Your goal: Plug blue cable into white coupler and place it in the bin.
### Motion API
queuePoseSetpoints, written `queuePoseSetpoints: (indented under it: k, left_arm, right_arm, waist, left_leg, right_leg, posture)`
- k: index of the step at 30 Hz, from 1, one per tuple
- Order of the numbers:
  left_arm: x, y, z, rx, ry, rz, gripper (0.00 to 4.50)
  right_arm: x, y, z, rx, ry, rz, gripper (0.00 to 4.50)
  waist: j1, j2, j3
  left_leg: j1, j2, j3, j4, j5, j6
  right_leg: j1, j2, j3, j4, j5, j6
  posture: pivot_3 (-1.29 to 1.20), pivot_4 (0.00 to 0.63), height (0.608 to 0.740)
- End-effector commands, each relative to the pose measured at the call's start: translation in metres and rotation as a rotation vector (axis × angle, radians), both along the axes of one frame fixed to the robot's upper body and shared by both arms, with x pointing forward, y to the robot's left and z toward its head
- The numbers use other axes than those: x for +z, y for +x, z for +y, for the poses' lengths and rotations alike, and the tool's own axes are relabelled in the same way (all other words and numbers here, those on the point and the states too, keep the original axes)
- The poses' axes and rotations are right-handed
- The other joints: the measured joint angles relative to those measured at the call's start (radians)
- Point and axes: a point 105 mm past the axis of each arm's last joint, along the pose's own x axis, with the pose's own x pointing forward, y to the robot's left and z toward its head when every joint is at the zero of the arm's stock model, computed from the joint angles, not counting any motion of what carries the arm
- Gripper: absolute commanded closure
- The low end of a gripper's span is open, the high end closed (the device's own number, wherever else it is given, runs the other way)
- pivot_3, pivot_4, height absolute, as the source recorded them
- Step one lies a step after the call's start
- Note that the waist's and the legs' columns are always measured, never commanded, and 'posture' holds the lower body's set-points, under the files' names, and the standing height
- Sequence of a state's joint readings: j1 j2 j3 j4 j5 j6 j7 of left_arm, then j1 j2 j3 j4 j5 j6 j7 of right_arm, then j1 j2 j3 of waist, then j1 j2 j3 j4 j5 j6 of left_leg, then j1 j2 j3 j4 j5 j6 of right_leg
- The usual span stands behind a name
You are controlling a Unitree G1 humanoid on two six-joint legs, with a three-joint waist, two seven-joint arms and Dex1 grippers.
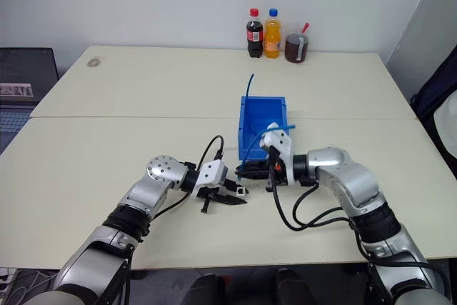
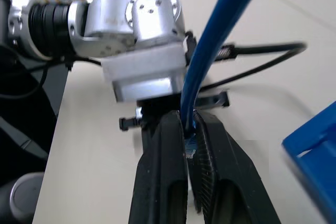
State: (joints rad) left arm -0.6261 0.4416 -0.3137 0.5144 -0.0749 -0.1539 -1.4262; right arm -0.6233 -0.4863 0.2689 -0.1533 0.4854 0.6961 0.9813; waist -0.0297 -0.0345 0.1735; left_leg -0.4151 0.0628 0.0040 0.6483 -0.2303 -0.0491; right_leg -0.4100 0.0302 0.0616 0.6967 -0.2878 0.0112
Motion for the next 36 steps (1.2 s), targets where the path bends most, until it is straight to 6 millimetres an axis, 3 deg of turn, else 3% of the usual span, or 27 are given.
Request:
queuePoseSetpoints:
  k: [1, 14, 30, 36]
  left_arm:
    - [0.004, 0.000, -0.003, -0.005, -0.009, -0.011, 3.62]
    - [0.006, -0.002, -0.002, -0.003, -0.005, -0.010, 3.62]
    - [0.006, -0.001, -0.006, -0.002, -0.010, -0.015, 3.62]
    - [0.006, -0.002, -0.006, 0.001, -0.013, -0.015, 3.62]
  right_arm:
    - [0.004, -0.003, 0.003, 0.036, -0.023, -0.055, 4.48]
    - [-0.024, -0.010, 0.003, 0.074, -0.106, -0.073, 4.48]
    - [-0.039, -0.006, 0.005, 0.090, -0.158, -0.108, 4.48]
    - [-0.059, -0.012, 0.012, 0.173, -0.228, -0.122, 4.48]
  waist:
    - [0.000, 0.000, 0.000]
    - [0.000, 0.000, 0.000]
    - [0.000, 0.000, 0.000]
    - [-0.001, 0.000, 0.000]
  left_leg:
    - [0.000, 0.000, 0.000, 0.000, 0.000, 0.000]
    - [0.000, 0.000, 0.000, 0.000, 0.000, 0.000]
    - [0.000, 0.000, 0.000, 0.000, 0.000, 0.000]
    - [0.001, 0.000, 0.000, 0.000, 0.000, 0.000]
  right_leg:
    - [0.000, 0.000, 0.000, 0.000, 0.000, 0.000]
    - [0.000, 0.000, 0.000, 0.000, 0.000, 0.000]
    - [0.000, 0.000, 0.000, 0.000, 0.000, 0.000]
    - [0.000, 0.000, 0.000, 0.001, 0.000, 0.000]
  posture:
    - [0.00, 0.150, 0.740]
    - [0.00, 0.150, 0.740]
    - [0.00, 0.150, 0.740]
    - [0.00, 0.150, 0.740]
